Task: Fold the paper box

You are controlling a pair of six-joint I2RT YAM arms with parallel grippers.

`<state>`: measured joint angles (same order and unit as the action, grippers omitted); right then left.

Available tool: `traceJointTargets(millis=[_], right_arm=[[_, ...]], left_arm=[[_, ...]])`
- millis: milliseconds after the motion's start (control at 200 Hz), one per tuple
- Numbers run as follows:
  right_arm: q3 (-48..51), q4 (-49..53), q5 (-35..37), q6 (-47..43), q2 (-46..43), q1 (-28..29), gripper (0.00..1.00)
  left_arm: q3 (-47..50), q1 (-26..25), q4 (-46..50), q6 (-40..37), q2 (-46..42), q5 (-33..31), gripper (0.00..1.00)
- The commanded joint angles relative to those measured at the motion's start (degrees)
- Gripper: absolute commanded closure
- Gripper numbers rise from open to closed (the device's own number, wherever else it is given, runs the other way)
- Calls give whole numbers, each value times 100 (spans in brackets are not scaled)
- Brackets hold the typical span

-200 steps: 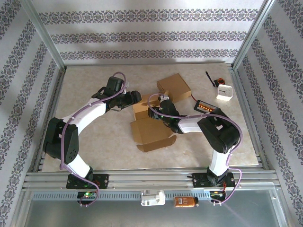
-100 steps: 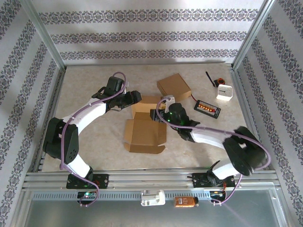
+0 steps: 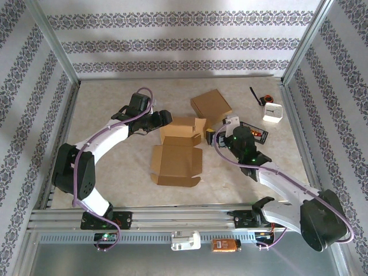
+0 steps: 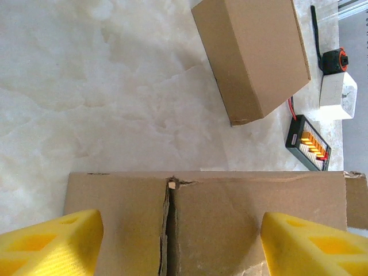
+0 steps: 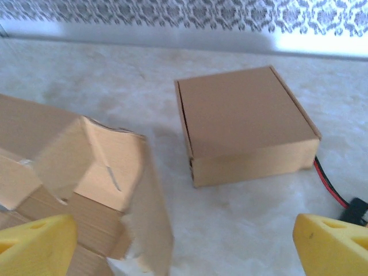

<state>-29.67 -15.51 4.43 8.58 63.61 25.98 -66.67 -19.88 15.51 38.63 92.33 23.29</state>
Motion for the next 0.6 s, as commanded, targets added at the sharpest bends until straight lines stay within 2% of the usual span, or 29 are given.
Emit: traceJointTargets(millis=[0, 230, 350, 485, 595], right_arm=[[-202, 162, -329, -29, 466, 11, 11], [-677, 99, 161, 643, 1409, 146, 31], [-930, 65, 345, 584, 1750, 280, 49], [-1151, 142, 417, 549, 1909, 444, 66], [-1224, 310, 609, 528, 1909, 563, 74]], left_arm=[[-109, -54, 222, -40, -385, -191, 25], [-223, -194, 757, -49, -1039, -586, 22], [-79, -649, 1112, 162, -1601, -1227, 28], [418, -1620, 1224, 541, -2136, -2472, 46], [905, -2468, 828, 881, -2084, -2969, 70]])
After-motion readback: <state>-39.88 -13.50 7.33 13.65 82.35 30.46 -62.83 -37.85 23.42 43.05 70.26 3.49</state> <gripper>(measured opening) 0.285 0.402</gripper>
